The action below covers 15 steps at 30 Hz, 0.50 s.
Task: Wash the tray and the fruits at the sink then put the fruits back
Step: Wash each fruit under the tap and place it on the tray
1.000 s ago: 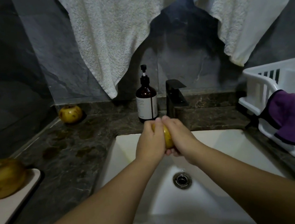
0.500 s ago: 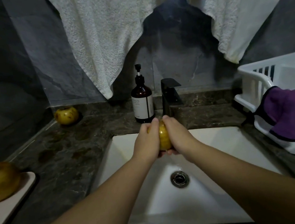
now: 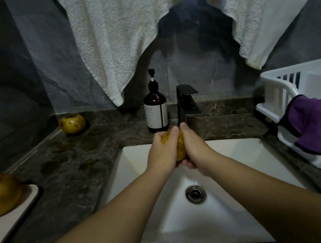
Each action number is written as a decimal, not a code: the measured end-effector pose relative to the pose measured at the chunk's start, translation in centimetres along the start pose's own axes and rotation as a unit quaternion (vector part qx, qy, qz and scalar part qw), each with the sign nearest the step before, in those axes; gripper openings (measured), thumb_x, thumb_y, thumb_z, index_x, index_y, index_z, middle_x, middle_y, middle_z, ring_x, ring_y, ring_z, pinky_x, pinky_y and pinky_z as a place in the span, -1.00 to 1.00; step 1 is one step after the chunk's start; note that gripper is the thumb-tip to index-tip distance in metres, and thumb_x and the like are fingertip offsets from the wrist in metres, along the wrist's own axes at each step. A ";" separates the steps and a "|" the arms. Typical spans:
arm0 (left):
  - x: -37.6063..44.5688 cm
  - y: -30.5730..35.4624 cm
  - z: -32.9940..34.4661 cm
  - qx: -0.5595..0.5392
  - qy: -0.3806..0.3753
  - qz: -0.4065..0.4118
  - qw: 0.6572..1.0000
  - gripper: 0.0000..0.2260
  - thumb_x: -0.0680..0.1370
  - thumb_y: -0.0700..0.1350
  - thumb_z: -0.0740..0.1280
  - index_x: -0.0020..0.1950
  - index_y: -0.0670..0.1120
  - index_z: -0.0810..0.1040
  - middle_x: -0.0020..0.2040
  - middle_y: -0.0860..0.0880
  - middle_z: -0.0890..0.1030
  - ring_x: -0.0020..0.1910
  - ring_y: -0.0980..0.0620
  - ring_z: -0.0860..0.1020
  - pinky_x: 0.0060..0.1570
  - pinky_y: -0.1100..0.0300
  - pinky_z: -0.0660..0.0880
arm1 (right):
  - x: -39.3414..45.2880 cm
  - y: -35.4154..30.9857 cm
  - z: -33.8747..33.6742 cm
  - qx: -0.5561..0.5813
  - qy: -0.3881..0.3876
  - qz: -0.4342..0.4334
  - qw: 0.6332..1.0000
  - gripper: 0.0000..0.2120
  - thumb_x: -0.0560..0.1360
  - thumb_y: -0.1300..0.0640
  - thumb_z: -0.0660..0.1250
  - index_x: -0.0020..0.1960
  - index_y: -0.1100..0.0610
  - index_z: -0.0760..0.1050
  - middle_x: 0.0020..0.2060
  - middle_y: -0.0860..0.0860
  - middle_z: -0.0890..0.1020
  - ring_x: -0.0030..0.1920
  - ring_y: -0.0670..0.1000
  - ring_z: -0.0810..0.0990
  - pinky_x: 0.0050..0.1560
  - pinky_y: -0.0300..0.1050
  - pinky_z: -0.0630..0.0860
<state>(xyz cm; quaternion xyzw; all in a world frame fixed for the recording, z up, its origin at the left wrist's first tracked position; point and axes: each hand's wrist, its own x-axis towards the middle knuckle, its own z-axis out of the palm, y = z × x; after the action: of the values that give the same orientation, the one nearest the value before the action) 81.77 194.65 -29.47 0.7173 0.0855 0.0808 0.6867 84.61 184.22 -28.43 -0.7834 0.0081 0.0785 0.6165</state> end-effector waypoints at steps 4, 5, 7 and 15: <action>-0.1 0.3 -0.3 -0.046 -0.021 -0.072 0.996 -0.66 0.66 0.34 0.13 0.12 0.13 0.52 0.06 -0.14 0.65 -0.15 -0.10 0.74 -0.30 0.03 0.68 | -0.1 1.1 -0.1 -0.117 0.002 -0.116 0.986 -0.74 0.61 -0.34 0.08 0.21 -0.27 0.34 0.14 0.04 0.57 0.00 0.05 0.61 -0.16 -0.02 0.60; 0.0 0.1 -0.1 -0.009 0.002 -0.023 1.000 -0.68 0.66 0.32 0.13 0.11 0.13 0.48 0.08 -0.12 0.62 -0.10 -0.10 0.71 -0.28 0.02 0.68 | 0.0 0.8 -0.3 -0.083 -0.005 -0.089 0.993 -0.69 0.60 -0.37 0.07 0.20 -0.23 0.37 0.10 0.06 0.59 -0.07 0.04 0.62 -0.25 -0.08 0.56; 0.1 0.1 0.3 0.030 0.036 0.025 0.999 -0.69 0.65 0.34 0.13 0.17 0.15 0.42 0.10 -0.06 0.59 0.01 -0.08 0.65 -0.08 -0.12 0.70 | -0.1 0.0 -0.3 -0.002 -0.022 -0.016 1.000 -0.51 0.54 -0.46 0.05 0.20 -0.14 0.43 -0.08 0.09 0.62 -0.29 0.02 0.61 -0.45 -0.21 0.43; -0.2 0.7 -0.1 0.068 -0.015 -0.009 0.998 -0.67 0.67 0.32 0.12 0.20 0.16 0.51 0.10 -0.08 0.64 0.00 -0.08 0.68 -0.02 -0.08 0.70 | -0.4 0.2 -1.0 0.004 -0.042 0.024 0.999 -0.54 0.59 -0.41 0.06 0.23 -0.12 0.44 -0.11 0.09 0.62 -0.30 0.03 0.60 -0.44 -0.18 0.42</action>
<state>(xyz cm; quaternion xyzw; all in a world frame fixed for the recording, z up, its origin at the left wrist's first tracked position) 81.59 194.64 -28.79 0.7629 0.0871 0.0579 0.6380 84.27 183.11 -28.37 -0.7768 0.0011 0.1258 0.6171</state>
